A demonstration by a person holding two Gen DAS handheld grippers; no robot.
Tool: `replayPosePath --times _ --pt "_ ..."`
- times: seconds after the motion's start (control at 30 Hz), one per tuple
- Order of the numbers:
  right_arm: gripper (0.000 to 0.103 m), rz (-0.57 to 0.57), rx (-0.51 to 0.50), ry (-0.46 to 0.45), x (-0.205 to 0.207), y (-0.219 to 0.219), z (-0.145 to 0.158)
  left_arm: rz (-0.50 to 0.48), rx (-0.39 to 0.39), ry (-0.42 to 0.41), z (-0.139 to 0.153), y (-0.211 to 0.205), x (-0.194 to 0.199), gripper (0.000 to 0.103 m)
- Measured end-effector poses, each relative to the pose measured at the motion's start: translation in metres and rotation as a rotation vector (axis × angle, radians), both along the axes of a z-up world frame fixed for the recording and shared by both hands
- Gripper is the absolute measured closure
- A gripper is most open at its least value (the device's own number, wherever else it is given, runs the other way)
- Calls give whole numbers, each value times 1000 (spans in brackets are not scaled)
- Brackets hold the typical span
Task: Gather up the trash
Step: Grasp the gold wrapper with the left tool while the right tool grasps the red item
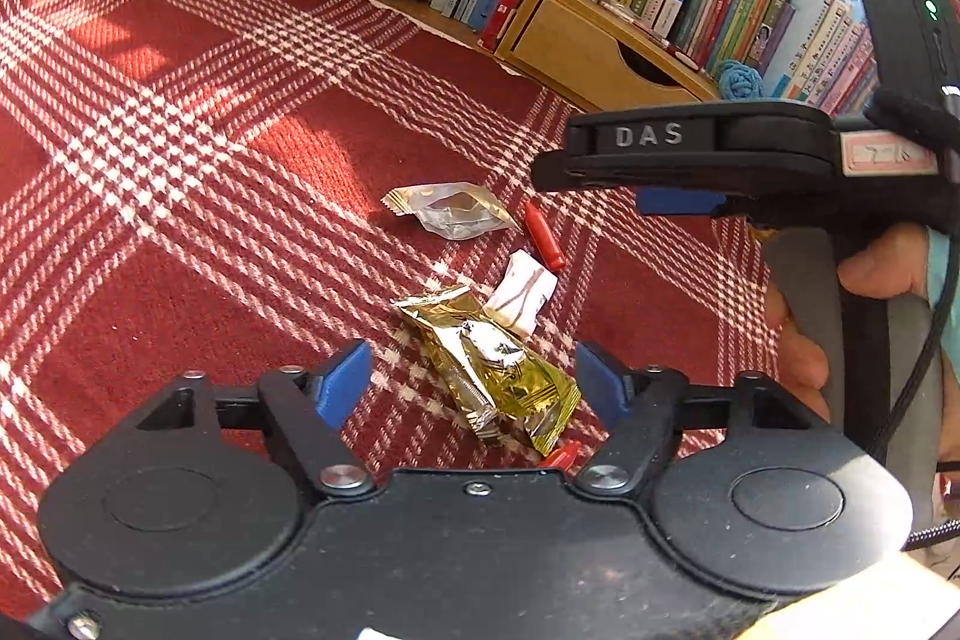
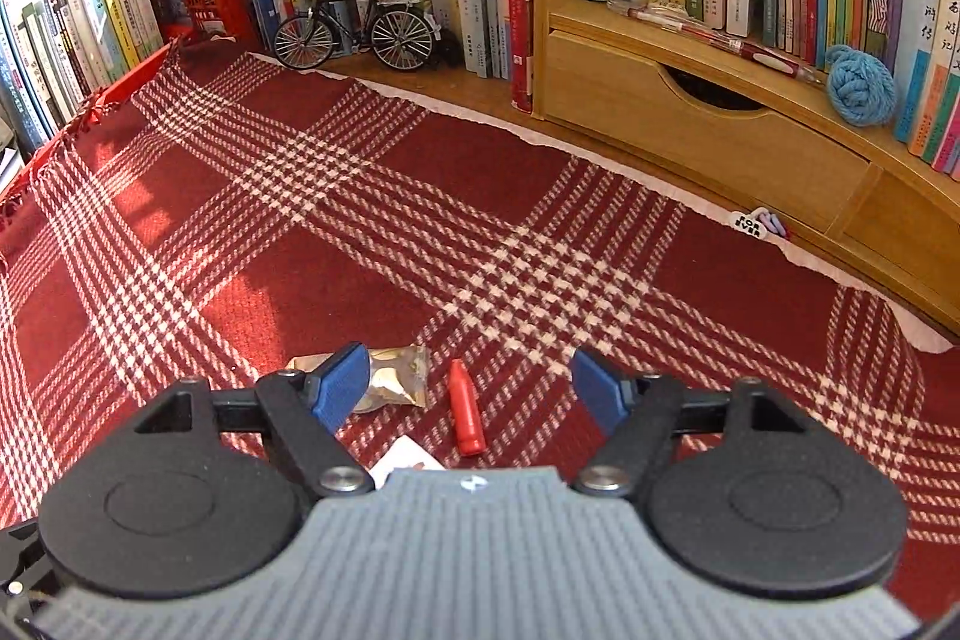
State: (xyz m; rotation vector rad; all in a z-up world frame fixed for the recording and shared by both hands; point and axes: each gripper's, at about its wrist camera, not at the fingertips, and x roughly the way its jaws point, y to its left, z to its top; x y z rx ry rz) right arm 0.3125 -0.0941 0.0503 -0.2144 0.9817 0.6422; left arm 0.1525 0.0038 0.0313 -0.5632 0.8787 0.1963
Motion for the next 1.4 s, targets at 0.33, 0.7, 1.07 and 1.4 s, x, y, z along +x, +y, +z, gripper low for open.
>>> replayPosePath --times 0.33,0.7,1.07,1.4 --pt "29 -4 0 84 17 -12 -18 8 -18 46 -12 7 15 81" --pt "60 56 -6 145 13 3 -31 105 5 26 4 37 -1 84" --pt "89 29 13 118 2 0 -28 78 129 9 18 32 -12 57" --pt "89 -50 31 115 -3 -31 -13 25 199 93 1 10 9 52"
